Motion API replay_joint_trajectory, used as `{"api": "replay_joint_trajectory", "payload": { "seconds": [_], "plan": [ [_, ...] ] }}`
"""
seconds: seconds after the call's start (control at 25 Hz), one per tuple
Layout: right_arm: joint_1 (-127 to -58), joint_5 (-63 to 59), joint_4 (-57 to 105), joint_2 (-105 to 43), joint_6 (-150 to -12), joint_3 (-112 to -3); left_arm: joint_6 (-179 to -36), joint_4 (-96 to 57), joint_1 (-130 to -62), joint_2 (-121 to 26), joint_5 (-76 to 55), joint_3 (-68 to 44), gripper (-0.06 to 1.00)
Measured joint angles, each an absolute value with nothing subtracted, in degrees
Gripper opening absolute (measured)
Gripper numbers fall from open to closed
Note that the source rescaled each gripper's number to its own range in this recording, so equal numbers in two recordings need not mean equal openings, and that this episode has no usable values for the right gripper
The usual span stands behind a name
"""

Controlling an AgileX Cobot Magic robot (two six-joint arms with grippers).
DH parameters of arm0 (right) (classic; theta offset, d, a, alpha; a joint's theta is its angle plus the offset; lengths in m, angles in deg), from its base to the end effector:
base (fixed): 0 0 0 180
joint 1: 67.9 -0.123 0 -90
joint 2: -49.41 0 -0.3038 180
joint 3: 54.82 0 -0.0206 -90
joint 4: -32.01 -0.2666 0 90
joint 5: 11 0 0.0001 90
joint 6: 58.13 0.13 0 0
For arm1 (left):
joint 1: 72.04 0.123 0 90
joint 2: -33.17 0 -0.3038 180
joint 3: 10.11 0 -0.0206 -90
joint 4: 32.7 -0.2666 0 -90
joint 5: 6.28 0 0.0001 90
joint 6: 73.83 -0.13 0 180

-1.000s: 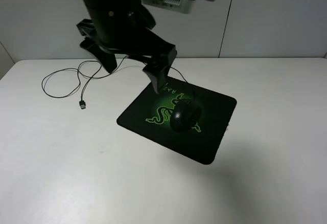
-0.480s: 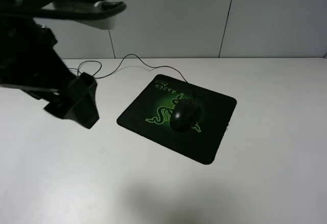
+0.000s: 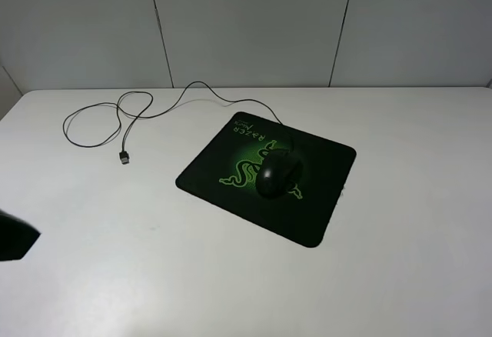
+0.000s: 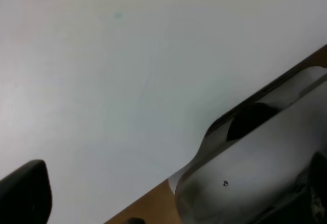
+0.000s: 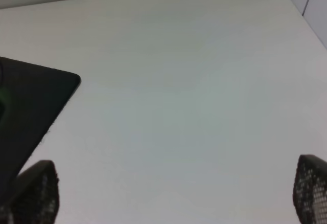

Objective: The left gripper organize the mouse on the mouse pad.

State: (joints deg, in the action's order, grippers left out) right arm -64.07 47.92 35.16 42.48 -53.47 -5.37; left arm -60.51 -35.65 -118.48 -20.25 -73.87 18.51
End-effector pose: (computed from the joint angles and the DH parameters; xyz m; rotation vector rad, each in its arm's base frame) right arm 0.0259 -0.0079 0.2689 0.1504 2.0060 -0.0562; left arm 0.1049 -0.1014 0.3122 0.7612 2.5287 -0.2965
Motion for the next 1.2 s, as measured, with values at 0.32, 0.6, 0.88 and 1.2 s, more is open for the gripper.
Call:
{"api": "replay_joint_trajectory", "payload": {
  "seconds": [0.32,0.6,0.88,1.2],
  "plan": [
    [-64.1,47.9,35.2,42.5,-53.5,-5.4,-63.5,-35.6,-109.0,-4.1,-73.8,27.8,1.00],
    [-64.1,47.9,35.2,42.5,-53.5,-5.4,-73.8,-33.9,-95.1,9.6,-68.1,34.9,1.00],
    [-64.1,47.9,35.2,42.5,-53.5,-5.4,-81.1,-28.0,-84.2,20.2,-67.2,39.3,1.00],
    [-64.1,47.9,35.2,42.5,-53.5,-5.4,-85.3,-25.8,-75.7,26.2,-67.2,39.3,1.00]
  ]
}}
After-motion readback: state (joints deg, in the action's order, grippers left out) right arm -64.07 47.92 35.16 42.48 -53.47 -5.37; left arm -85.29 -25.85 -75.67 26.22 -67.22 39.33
